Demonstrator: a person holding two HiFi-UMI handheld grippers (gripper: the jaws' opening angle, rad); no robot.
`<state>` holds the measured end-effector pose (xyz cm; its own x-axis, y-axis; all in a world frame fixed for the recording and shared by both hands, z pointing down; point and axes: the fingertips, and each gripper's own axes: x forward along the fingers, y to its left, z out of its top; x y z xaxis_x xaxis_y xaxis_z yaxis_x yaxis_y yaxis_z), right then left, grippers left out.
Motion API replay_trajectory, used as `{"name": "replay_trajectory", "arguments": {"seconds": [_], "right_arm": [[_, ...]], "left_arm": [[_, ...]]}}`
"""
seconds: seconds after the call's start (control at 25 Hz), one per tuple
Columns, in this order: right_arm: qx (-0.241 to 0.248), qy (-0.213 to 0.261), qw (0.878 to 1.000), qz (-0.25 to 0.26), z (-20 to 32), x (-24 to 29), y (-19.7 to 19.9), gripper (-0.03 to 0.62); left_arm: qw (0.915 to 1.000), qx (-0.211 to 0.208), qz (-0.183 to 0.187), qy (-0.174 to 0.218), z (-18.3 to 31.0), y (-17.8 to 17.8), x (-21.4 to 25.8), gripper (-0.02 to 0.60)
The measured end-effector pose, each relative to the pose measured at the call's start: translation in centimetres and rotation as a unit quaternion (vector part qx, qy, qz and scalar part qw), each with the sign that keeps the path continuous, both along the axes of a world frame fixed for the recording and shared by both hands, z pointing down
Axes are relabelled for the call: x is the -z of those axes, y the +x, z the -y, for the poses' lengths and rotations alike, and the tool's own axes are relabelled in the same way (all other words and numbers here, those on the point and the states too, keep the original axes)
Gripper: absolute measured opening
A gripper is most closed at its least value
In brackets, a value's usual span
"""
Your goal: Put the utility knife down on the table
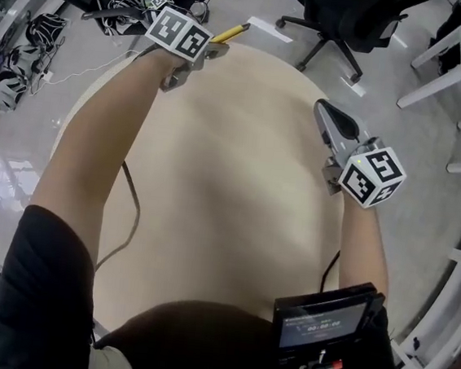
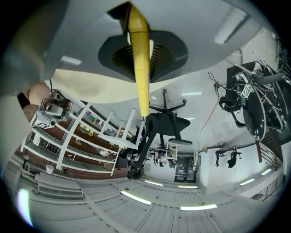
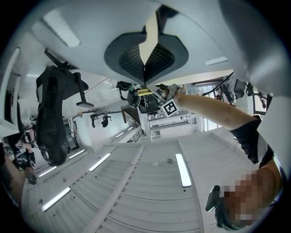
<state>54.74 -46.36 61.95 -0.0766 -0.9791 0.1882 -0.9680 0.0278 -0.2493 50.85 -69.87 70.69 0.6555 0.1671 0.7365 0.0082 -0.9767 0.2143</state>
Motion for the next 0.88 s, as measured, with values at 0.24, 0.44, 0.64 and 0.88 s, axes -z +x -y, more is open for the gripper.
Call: {"name": "replay_trajectory", "arguments": {"seconds": [0.24, 0.44, 0.64, 0.88], "right_arm": [[0.008, 0.008, 1.000, 0.000, -0.2, -0.5, 0.4, 0.015], [0.012, 0.012, 1.000, 0.001, 0.1, -0.6, 0.3, 0.015], [0.017, 0.014, 1.000, 0.006, 0.5, -0.9, -0.2, 0.015], [0.024, 0.015, 1.000, 0.007, 0.6, -0.8, -0.8, 0.015]], "left_arm": [[0.9988, -0.030, 0.031, 0.023, -1.4, 1.3, -3.7, 0.051], [0.9967, -0.044, 0.056, 0.039, -1.8, 0.9, -5.6, 0.052], [0.9970, -0.045, 0.048, 0.042, -1.9, 1.0, -6.1, 0.054], [0.9975, -0.056, 0.036, 0.025, -2.9, 0.9, -5.9, 0.116]]}}
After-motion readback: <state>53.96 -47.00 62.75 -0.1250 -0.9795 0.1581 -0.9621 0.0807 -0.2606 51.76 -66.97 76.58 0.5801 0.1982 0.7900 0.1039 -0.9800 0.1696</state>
